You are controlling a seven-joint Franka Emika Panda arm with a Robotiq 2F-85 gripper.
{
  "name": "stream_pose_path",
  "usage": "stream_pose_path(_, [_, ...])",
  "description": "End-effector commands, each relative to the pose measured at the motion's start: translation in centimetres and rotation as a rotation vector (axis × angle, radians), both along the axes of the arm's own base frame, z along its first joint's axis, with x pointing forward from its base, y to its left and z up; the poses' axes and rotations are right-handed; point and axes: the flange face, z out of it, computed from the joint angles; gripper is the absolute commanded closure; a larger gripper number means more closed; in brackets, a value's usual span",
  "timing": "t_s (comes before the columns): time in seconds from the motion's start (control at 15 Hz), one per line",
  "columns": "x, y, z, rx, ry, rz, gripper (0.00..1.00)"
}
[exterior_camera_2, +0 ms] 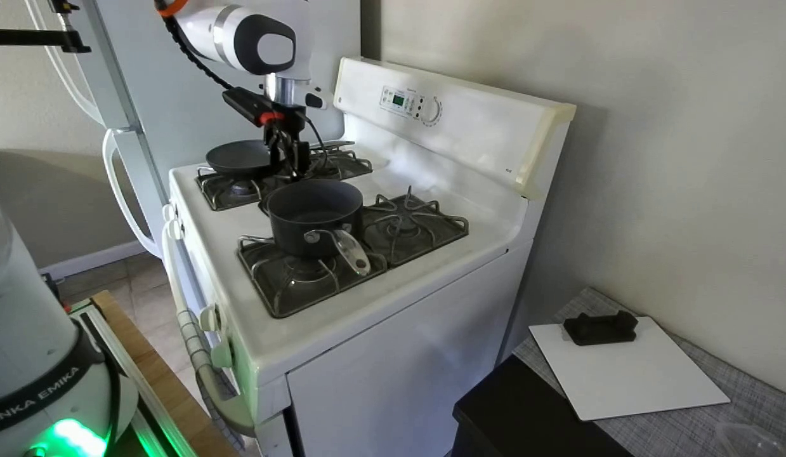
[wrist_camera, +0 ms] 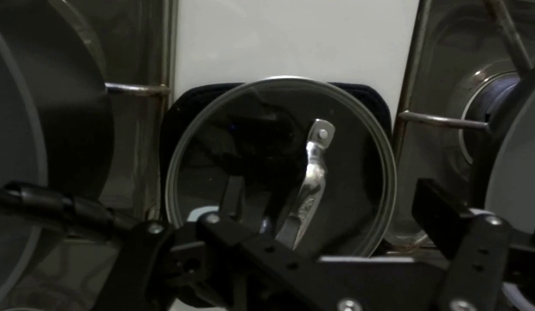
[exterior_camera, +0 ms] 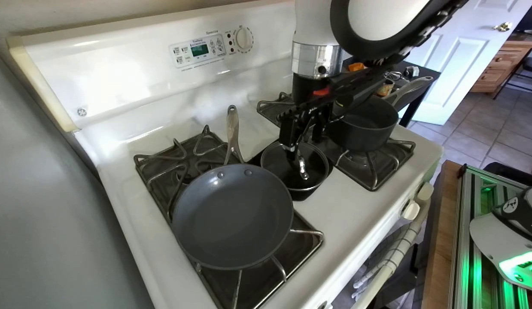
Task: Put the lid on the right pot, the push the pot backwards
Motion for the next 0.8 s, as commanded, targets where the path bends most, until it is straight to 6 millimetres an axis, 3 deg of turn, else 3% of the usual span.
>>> stream_pose_path(0.0, [1.0, 1.2, -0.7, -0.060, -0.023, 0.018, 0.00])
stream_pose_path(0.47, [1.8, 1.9, -2.4, -0.125, -0.004, 0.025, 0.00])
stream_pose_path(0.53, [2.0, 1.9, -2.5, -0.129, -0.008, 0.022, 0.07])
stream_pose_path(0.67, [2.4, 1.9, -2.6, -0.132, -0.006, 0.011, 0.31])
stream_pose_path(0.73, [2.6, 1.9, -2.6, -0.132, -0.007, 0.009, 0.31])
